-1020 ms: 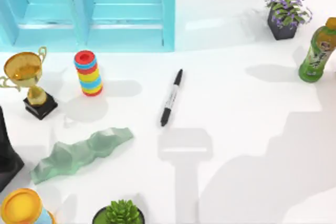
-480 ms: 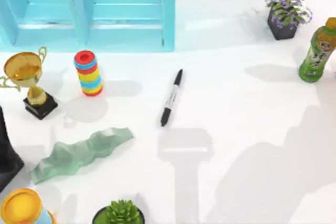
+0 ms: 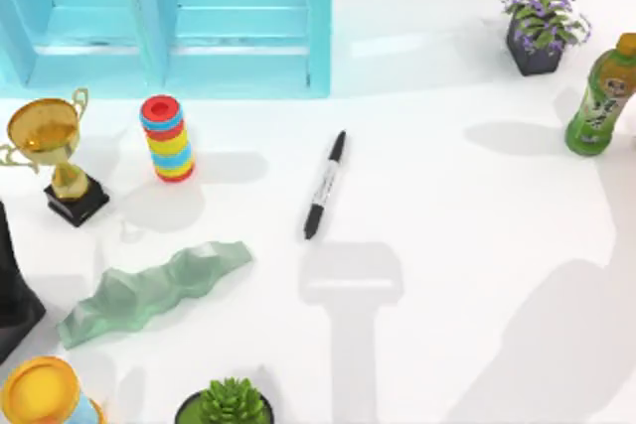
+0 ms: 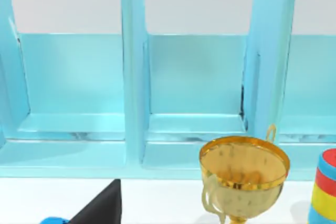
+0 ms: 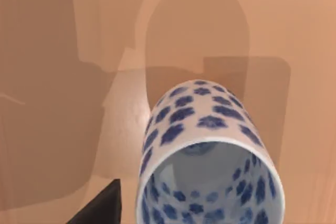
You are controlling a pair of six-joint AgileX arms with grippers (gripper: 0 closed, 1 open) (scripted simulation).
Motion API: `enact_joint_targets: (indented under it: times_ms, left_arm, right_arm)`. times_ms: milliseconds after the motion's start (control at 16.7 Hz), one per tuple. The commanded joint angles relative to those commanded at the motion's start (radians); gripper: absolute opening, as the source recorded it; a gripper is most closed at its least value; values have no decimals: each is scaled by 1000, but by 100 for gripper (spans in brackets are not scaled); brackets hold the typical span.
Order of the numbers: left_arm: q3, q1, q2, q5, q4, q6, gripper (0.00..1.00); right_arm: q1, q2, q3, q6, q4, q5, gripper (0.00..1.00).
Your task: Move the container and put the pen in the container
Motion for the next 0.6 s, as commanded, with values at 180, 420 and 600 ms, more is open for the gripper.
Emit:
enact_joint_targets:
  times_ms: [180,420,600]
  left_arm:
    - [0,0,0,0,0,0,100]
    - [0,0,0,0,0,0,100]
    - [0,0,0,0,0,0,100]
  right_arm:
    - [0,21,-78,0,96,0,100]
    - [0,24,-91,0,112,0,100]
    - [0,24,-91,0,112,0,85]
